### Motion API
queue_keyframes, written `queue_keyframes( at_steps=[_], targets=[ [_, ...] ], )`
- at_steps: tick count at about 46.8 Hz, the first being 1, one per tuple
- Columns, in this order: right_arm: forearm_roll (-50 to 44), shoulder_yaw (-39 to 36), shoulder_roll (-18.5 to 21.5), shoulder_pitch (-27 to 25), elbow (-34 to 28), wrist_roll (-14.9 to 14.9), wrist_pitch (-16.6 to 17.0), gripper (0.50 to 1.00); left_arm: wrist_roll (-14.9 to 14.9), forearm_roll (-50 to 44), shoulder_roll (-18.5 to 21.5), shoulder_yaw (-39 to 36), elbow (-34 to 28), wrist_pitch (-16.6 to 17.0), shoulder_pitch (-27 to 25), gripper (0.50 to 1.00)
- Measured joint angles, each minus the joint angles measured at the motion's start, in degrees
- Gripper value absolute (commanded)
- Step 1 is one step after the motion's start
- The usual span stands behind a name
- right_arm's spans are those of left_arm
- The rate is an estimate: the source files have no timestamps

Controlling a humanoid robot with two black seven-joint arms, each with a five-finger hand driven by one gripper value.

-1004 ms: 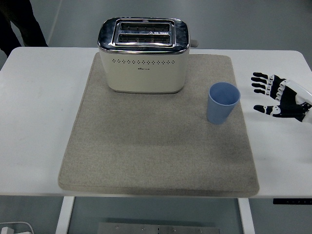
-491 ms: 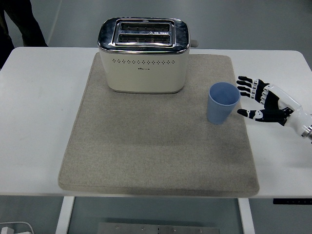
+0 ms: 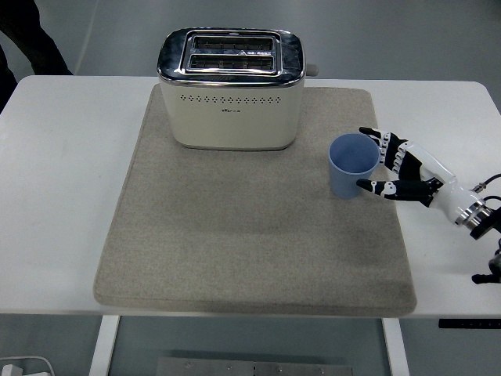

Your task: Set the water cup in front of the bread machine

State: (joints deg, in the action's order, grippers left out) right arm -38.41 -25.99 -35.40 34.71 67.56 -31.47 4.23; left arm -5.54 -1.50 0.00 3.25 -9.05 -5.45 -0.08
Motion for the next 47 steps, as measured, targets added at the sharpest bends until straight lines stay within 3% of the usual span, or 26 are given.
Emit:
queue_keyframes(
  at_steps=[16,47],
  targets=[
    [-0.1,0.4,4.2,0.4,-2.1,0.1,-0.3,0.924,0.0,-0.1,0.0,0.1,0.0,0.0,0.0,1.000],
    [-0.1,0.1,7.4,0.9,-6.4,0.2,0.2,0.926,0.0,-0.1,0.0,0.0,0.1,0.0,0.1,1.000]
  ],
)
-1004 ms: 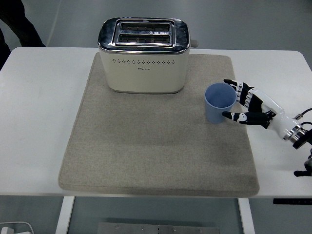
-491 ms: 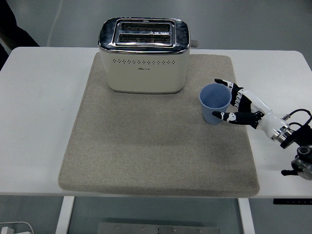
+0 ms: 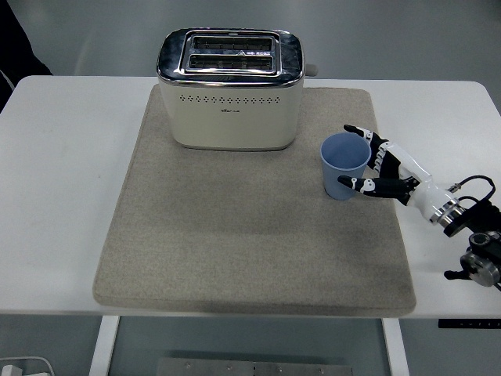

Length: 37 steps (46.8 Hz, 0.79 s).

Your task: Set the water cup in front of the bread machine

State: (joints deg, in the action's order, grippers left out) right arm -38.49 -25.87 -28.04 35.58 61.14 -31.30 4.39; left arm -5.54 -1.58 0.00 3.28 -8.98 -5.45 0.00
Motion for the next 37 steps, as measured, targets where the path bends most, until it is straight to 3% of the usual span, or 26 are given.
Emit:
queue_keyframes(
  at_steps=[15,31,37],
  targets=[
    [0.0,0.0,0.6,0.0,-0.3,-0.1,-0.2,0.897,0.0,0.0,0.0,0.0,0.0,0.0,0.0,1.000],
    [0.0,0.2,0.5,0.0,-0.3,0.2,0.1,0.768,0.0,0.0,0.0,0.0,0.0,0.0,0.1,1.000],
    [0.0,0.0,0.5,0.1,-0.4,0.0,-0.2,0.756,0.0,0.0,0.0,0.0,0.0,0.0,0.1,1.000]
  ],
)
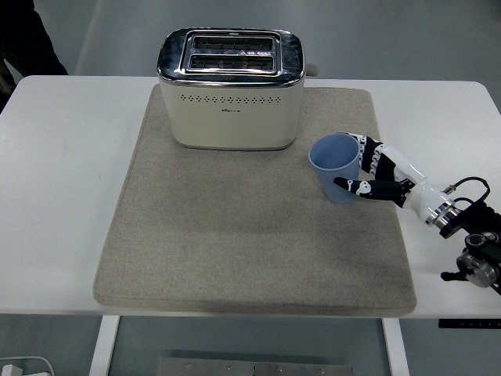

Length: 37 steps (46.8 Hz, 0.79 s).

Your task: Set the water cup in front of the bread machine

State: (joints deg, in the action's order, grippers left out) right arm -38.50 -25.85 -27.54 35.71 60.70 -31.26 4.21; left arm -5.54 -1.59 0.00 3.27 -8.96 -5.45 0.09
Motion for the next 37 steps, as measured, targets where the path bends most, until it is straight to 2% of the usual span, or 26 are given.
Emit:
queue_keyframes(
  at_steps=[21,29,37],
  targets=[
    [0.2,-0.2,0.0,0.1,-0.2,0.0,0.2,0.725,0.0,0.0,0.0,0.0,0.0,0.0,0.2,1.000],
    [0.6,-0.3,0.0,0.9,-0.1,-0.1,0.4,0.682,0.0,0.0,0.0,0.0,0.0,0.0,0.2,1.000],
    [0.7,-0.3,0.0,1.1,0.2,-0.1,0.4,0.662,0.0,0.0,0.0,0.0,0.0,0.0,0.2,1.000]
  ],
)
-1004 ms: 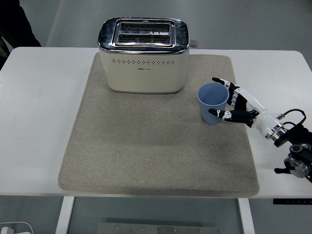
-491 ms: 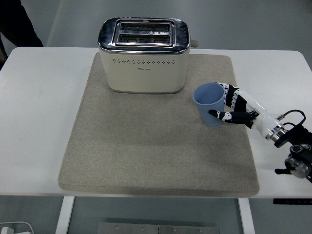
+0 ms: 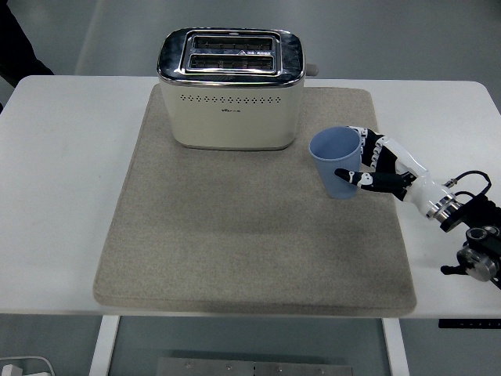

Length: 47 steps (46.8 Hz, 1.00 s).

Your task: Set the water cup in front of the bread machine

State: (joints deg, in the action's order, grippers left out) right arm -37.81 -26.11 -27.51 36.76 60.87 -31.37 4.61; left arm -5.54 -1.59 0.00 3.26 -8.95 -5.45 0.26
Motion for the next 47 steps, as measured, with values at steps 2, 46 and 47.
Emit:
queue_keyframes(
  at_steps=[2,46,47],
  targets=[
    [0.0,0.0,0.0,0.1,0.1,0.0,0.0,0.662,0.0,0.0,0.0,0.0,0.0,0.0,0.0,1.000],
    [-0.8,1.9,13.7,5.1,0.0,1.6,-4.7,0.670,-0.2,0.1,0.0,-0.1,-0.2,0.0,-0.1,1.000],
    [-0.8,2.0,13.9,5.2,-0.1,1.6,-4.9,0.670,-0.2,0.1,0.0,-0.1,-0.2,0.0,-0.1,1.000]
  ],
)
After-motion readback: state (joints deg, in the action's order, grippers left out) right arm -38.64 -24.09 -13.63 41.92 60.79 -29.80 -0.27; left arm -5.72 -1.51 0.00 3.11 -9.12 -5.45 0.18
